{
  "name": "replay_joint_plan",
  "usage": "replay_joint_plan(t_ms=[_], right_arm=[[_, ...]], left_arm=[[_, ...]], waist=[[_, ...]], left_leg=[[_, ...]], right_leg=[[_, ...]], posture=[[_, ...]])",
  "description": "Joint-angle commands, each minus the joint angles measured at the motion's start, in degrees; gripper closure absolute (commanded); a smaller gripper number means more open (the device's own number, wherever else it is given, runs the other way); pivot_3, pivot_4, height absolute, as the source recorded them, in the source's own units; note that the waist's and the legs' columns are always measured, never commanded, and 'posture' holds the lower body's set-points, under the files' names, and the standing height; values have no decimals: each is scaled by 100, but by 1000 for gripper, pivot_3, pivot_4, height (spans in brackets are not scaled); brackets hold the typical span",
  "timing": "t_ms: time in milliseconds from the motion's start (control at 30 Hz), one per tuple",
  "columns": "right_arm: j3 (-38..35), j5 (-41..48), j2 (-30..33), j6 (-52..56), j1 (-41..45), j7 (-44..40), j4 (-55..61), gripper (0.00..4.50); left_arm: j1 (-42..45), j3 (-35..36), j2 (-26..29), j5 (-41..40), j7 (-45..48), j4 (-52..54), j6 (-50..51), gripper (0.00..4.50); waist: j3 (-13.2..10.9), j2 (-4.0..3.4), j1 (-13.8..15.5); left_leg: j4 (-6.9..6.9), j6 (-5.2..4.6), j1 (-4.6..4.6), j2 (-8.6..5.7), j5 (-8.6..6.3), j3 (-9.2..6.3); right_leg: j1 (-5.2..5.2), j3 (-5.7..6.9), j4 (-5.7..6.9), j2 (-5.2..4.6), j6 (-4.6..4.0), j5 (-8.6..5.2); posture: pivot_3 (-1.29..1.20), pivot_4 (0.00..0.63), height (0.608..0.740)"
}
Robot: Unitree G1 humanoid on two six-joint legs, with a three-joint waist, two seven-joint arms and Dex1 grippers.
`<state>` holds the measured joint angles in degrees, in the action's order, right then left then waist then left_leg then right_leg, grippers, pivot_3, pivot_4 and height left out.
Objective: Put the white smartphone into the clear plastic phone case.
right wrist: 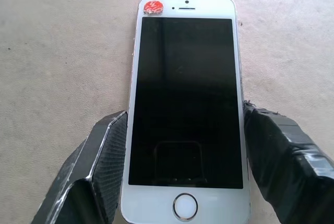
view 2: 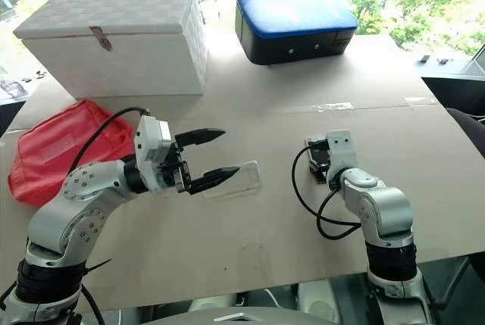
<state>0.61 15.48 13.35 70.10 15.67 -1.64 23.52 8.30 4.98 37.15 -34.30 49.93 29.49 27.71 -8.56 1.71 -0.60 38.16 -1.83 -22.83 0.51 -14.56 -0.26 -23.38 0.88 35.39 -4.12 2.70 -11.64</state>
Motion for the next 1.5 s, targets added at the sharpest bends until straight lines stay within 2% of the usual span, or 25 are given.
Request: replay_joint_plan(t_ms=[33,200,300,400,467,600,833,967,1500], right_arm=[[78,-114,514,-696,-252,-523,-137,1617],[190,662,1379,-1732,178,-2534,228,1688],[680,733,1883,-2127,790,-3607,-10,1732],[1509,283,2332,-2967,1420,-4657,-484,1732],[2085,-59,2357,-3640,1980,-5326,-947,1732],[2835,-576,2085,-4731,2799,-6254,-1786,1732],[3362,-1157,1566,-5731,3176,-6870,-2518,1732],[3551,-1536,1266,-5937,3255,-6895,-2945,1732],[3421,-2109,862,-5551,3662,-6916,-3815,1732]], left_arm=[[-193,262,-33,18,50,-106,-356,0],[-891,628,136,-172,731,-323,-765,0],[-1356,862,187,-88,1042,-476,-1106,0],[-1864,1083,122,108,1098,-614,-1502,0],[-2237,1329,-61,198,1100,-739,-1947,0],[-2820,1681,-175,326,1175,-945,-2466,0],[-3305,1847,-246,371,1222,-1102,-2927,0],[-3392,1819,-333,480,1104,-1150,-3108,0],[-3393,1613,-440,528,885,-1160,-3165,0]], waist=[[-13,-19,2],[-75,-69,-36],[-79,-74,-68],[-80,-74,-65],[-85,-65,14],[-114,-64,-66],[-115,-55,23],[-114,-52,-8],[-112,-52,-17]], left_leg=[[-1,0,-5,-1,0,0],[-11,-28,-39,-6,16,15],[-44,-29,-82,-5,18,24],[-74,-29,-90,-2,18,21],[-83,-29,-91,0,18,16],[-82,-28,-94,-3,17,45],[-77,-26,-96,-5,18,36],[-73,-25,-90,-9,18,40],[-70,-2,-73,-8,33,29]], right_leg=[[-2,1,-3,0,0,0],[-42,3,-1,14,2,1],[-109,-10,3,41,-3,4],[-134,-11,9,57,-16,21],[-136,-5,8,59,-23,14],[-138,-15,-9,41,-18,7],[-133,-3,-1,28,-32,0],[-132,-5,10,23,-32,1],[-128,-3,45,31,-36,6]], posture=[[0,150,740],[0,150,740],[0,150,740],[0,150,740],[0,150,740],[0,150,740],[0,150,740],[0,150,740],[0,150,740]])
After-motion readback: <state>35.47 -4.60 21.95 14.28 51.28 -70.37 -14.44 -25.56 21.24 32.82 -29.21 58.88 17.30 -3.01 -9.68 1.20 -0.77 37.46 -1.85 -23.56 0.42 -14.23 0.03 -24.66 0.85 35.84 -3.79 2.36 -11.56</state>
